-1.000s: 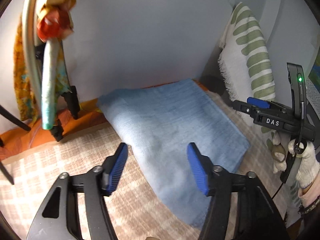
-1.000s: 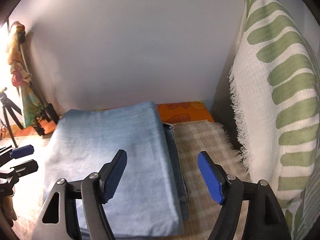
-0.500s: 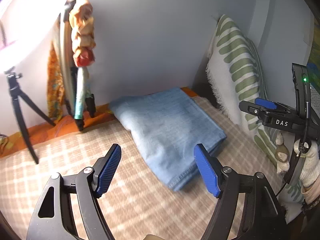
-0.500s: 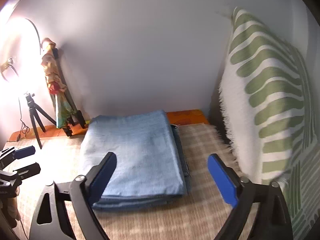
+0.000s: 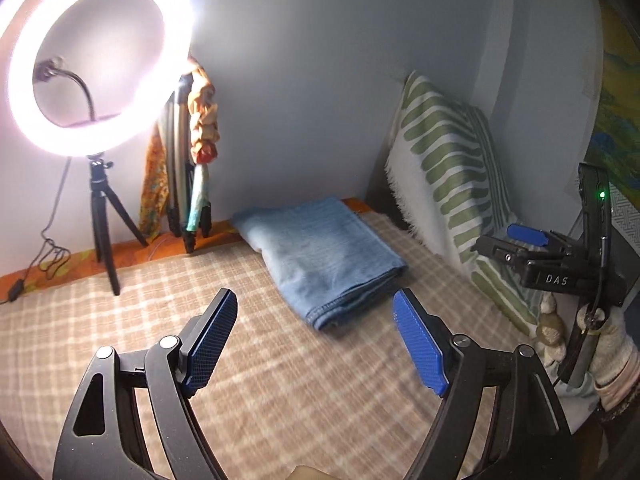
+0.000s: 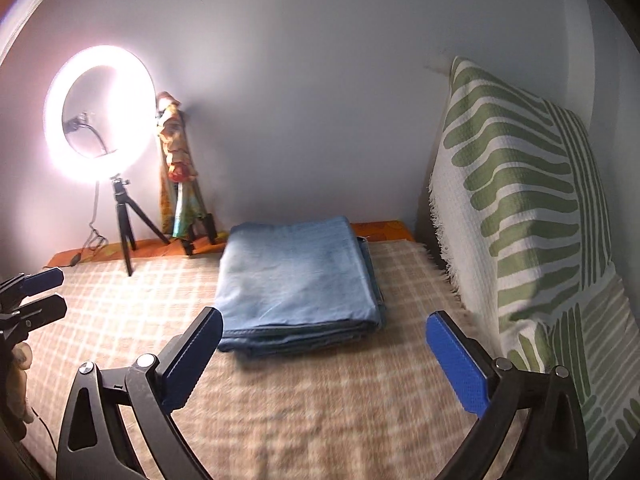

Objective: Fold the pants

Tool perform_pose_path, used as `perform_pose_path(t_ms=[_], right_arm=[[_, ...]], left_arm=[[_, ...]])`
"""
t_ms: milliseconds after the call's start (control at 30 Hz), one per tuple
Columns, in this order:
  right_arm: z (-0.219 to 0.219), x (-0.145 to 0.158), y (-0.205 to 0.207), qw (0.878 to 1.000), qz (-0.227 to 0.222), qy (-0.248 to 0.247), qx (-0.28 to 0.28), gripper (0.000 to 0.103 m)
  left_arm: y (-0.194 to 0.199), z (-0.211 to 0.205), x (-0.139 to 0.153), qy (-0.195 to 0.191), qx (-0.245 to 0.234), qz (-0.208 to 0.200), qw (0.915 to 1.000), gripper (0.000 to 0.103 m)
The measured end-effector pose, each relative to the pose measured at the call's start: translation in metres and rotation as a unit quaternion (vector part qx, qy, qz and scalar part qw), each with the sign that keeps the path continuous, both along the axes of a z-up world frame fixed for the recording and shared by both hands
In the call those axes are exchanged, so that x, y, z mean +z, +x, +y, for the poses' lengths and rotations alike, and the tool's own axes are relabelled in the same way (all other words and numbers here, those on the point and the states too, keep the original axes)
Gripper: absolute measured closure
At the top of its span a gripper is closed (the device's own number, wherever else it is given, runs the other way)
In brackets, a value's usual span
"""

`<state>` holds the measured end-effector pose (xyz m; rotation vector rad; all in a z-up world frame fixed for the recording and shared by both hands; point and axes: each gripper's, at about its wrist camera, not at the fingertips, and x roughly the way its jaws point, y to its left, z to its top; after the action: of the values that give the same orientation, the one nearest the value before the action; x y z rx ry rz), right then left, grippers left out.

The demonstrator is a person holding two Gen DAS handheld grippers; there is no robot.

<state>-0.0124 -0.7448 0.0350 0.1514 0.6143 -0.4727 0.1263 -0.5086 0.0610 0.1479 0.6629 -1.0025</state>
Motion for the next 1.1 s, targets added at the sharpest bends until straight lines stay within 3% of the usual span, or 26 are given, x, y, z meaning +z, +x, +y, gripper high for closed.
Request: perform_pose_path(t_ms=[333, 667, 867, 1100], right_arm=[[0.062, 0.008, -0.061, 1.000, -0.030, 0.000, 0.000, 0.000], [0.127, -0.018, -0.099, 0.999, -0.011, -0.022, 0.022, 0.000], [0.141, -0.029, -0.116, 1.000, -0.025, 0.007, 0.014, 0.000], [0.158, -0.038, -0.128, 1.000, -0.014, 0.000, 0.004, 0.000]], left_arm=[[-0.062, 0.056, 0.010, -0.005, -0.001, -0.043, 0.9990, 0.018], [-0.096, 0.098, -0.006, 0.000, 0.006, -0.033, 0.9994, 0.018], [-0.114, 0.112, -0.016, 0.005, 0.022, -0.038, 0.9990, 0.018], [-0.127, 0.123, -0.020, 0.012, 0.029, -0.045, 0.9985, 0.018]])
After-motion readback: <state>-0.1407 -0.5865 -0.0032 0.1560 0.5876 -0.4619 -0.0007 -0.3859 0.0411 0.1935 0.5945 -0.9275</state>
